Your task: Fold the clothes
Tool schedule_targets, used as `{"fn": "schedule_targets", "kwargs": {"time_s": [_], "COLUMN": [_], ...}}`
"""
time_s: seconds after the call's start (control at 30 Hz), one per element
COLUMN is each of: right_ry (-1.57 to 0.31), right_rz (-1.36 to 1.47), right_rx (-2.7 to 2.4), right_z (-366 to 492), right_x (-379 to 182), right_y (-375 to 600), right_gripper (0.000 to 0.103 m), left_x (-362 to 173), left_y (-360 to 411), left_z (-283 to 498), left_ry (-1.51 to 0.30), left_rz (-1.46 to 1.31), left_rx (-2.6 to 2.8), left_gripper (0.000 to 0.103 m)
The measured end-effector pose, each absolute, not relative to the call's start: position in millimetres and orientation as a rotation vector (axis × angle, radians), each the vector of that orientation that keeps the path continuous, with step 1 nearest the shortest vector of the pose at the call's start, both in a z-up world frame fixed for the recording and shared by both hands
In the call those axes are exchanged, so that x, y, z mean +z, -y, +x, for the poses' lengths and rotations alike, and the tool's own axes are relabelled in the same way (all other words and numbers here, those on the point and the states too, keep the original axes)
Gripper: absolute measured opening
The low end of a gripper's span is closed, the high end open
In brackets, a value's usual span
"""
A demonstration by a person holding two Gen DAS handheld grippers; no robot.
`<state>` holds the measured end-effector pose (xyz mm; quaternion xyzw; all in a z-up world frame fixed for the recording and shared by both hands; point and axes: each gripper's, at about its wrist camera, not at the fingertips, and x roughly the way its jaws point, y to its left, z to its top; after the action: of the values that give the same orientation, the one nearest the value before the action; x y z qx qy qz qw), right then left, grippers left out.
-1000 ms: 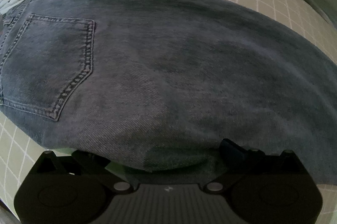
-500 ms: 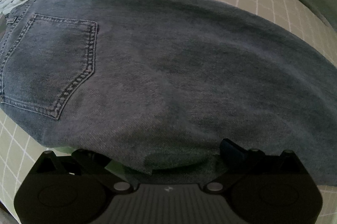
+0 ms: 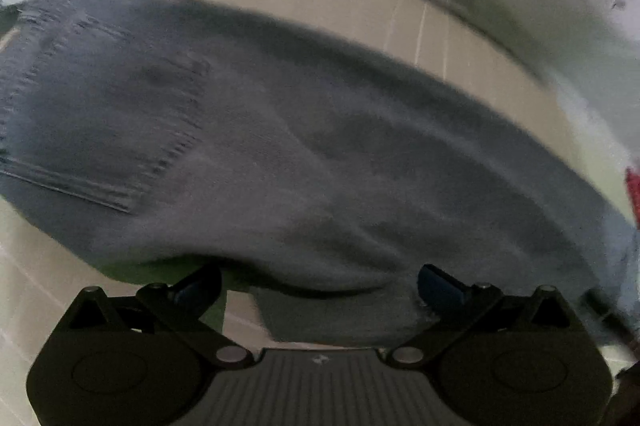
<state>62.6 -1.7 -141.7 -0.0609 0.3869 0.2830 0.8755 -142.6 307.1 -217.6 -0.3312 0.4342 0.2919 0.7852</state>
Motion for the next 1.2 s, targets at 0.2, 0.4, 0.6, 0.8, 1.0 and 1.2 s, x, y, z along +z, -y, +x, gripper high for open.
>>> {"fn": "schedule_targets", "kwargs": {"time_s": [0.2, 0.4, 0.6, 0.8, 1.0, 1.2], "right_ry": [-0.781, -0.819, -0.832, -0.843, -0.896, -0.917], "right_rz": [-0.212, -0.205, -0.198, -0.183, -0.196, -0.195], "right_rx": [0.679, 0.577, 0.480, 0.453, 0.429, 0.385], "right_z": [-3, -20, -40, -40, -35, -30], "right_x": [-136, -157, -177, -177, -174, -174], "right_y": [-44, -59, -68, -70, -73, -67], "right_gripper": [0.103, 0.103, 0.103, 0.103, 0.103, 0.103], "left_x": [-182, -180, -179, -188, -196, -204], "left_y": [-342, -388, -425, -448, -463, -478], "left_z": [-193, -257, -295, -295, -291, -287], "left_ry": [-0.795, -0.761, -0.713, -0.676, -0.648, -0.621], "left_rz": [-0.647, -0.696, -0.764, -0.806, -0.833, -0.859], "left_rx": [0.708, 0.848, 0.885, 0.913, 0.952, 0.990], "left_gripper": [0.103, 0.103, 0.103, 0.103, 0.103, 0.084]}}
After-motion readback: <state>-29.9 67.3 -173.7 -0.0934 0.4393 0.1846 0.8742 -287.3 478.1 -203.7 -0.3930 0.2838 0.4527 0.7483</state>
